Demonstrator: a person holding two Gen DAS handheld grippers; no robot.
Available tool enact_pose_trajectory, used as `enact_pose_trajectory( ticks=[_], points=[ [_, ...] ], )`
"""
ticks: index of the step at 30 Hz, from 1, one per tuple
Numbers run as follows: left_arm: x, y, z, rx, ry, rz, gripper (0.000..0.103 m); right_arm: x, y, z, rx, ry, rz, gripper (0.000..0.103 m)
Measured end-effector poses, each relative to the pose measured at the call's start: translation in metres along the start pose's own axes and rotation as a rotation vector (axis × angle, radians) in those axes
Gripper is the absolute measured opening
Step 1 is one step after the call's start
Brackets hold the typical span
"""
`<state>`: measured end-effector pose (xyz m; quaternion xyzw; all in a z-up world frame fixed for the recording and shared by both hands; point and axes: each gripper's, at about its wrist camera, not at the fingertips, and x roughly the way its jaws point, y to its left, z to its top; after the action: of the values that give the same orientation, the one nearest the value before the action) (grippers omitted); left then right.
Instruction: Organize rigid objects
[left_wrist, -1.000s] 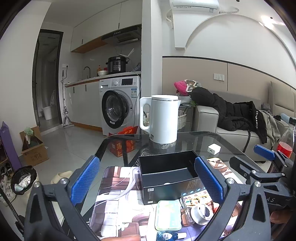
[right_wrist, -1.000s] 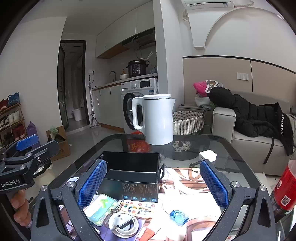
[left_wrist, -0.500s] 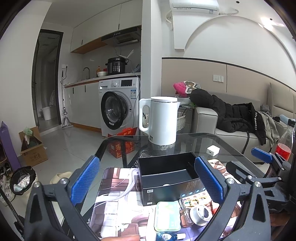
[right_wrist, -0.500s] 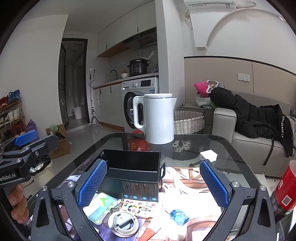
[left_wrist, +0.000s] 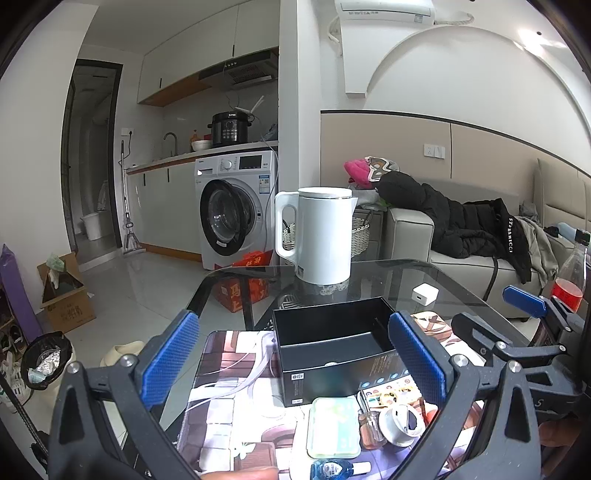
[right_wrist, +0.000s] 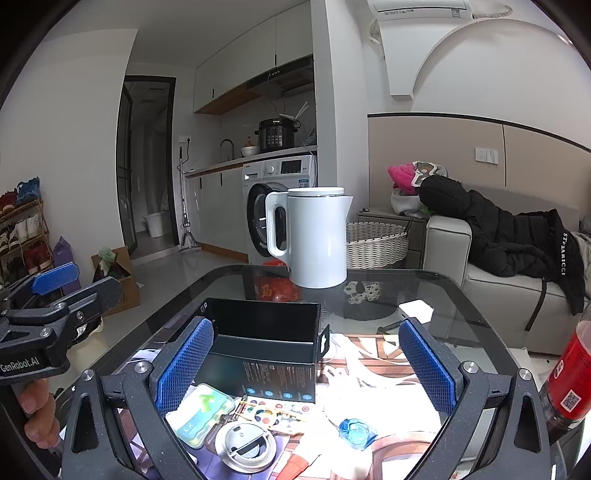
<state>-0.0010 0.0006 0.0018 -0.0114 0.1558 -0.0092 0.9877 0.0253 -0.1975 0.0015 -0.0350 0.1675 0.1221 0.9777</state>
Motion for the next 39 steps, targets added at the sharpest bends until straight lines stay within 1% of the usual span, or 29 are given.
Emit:
enact_pose_trajectory(
  ticks=[29,39],
  points=[
    [-0.0017,0.0024,0.0027,-0.008,-0.008,0.003,0.103,-0.0008,0.0002,-0.0005,-0.009,-0.007,-0.006,0.102],
    [-0.0052,-0.0028,0.0027,0.023,-0.022,0.002,0.103,-0.0002,0.0006,-0.0002,-0.014,-0.004,-0.004,0.102]
  ],
)
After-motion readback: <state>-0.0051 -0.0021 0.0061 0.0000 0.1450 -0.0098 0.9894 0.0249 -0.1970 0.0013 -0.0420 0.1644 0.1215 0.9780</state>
